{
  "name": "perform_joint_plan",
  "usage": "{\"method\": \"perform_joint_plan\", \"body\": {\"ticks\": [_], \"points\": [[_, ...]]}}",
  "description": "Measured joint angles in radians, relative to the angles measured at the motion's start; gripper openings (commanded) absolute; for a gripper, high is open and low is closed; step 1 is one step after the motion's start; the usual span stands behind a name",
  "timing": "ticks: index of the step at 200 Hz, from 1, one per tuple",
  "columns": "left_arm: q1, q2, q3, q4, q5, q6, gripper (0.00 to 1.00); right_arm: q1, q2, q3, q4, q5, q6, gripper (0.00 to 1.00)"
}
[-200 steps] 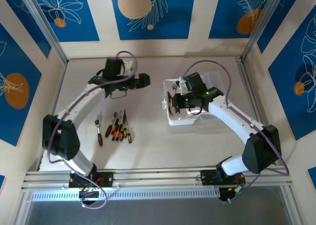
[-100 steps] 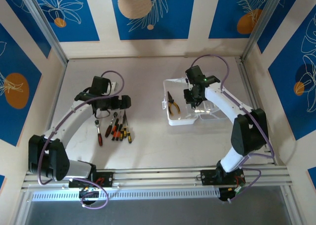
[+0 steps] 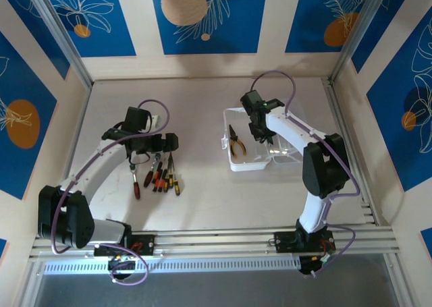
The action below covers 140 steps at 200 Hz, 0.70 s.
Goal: Pack the tool kit
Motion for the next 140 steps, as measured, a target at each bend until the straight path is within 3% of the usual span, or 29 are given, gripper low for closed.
{"method": "perform_joint_plan", "body": {"ticks": [37, 111, 127, 140], "points": [[0.0, 0.0, 0.0, 0.0, 0.0, 0.0, 1.0, 0.002, 0.009, 0.0, -0.008, 0.024, 0.018, 0.24], [0.0, 0.0, 0.0, 0.0, 0.0, 0.0, 1.0, 0.017, -0.007, 0.038, -0.029, 0.062, 0.032, 0.45], [0.0, 0.0, 0.0, 0.0, 0.0, 0.0, 1.0, 0.025, -0.023, 0.047, -0.032, 0.06, 0.037, 0.55], [0.0, 0.0, 0.0, 0.0, -0.001, 0.0, 1.0, 0.036, -0.042, 0.051, -0.032, 0.044, 0.035, 0.71]]}}
